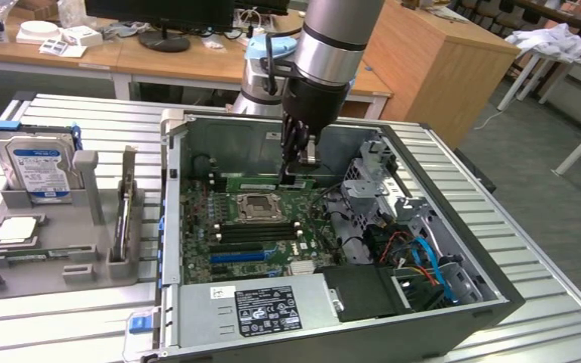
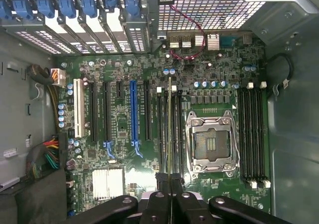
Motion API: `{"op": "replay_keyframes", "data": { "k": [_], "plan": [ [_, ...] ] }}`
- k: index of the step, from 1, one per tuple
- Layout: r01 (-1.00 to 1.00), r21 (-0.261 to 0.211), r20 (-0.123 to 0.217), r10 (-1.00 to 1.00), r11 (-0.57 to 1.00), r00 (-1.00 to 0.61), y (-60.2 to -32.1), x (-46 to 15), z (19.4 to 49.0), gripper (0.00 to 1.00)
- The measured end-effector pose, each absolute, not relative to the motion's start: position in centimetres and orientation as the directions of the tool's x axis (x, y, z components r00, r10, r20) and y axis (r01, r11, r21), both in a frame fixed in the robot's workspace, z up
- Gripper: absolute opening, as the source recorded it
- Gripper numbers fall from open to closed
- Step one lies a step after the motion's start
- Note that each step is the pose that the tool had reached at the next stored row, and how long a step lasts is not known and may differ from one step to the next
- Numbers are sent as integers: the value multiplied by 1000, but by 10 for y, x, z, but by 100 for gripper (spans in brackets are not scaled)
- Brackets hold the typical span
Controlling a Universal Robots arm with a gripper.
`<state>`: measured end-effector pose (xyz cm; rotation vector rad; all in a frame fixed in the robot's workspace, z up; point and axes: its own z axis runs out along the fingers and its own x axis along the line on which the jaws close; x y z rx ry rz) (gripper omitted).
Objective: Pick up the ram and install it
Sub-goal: 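Insert the ram into the slot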
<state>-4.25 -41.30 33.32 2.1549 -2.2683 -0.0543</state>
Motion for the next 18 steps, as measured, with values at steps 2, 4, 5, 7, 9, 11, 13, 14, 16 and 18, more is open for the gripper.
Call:
{"op": "replay_keyframes", "data": {
  "k": [2,4,5,7,9,11,13,14,16,18],
  "plan": [
    [-998,34,-15,-999,51,-52,-413,-43,333,12],
    [-998,34,-15,-999,51,-51,-413,-43,332,12],
    [-998,34,-15,-999,51,-52,-413,-43,331,12],
    [-998,34,-15,-999,51,-51,-413,-43,329,12],
    [-998,34,-15,-999,51,-52,-413,-43,327,12],
    [-998,34,-15,-999,51,-51,-413,-43,325,12],
    [-998,34,-15,-999,51,-51,-413,-43,321,12],
    [-998,34,-15,-999,51,-51,-413,-43,320,12],
    [-998,34,-15,-999,51,-51,-413,-42,316,12],
    [-998,34,-15,-999,51,-51,-413,-42,313,12]
  ]
}}
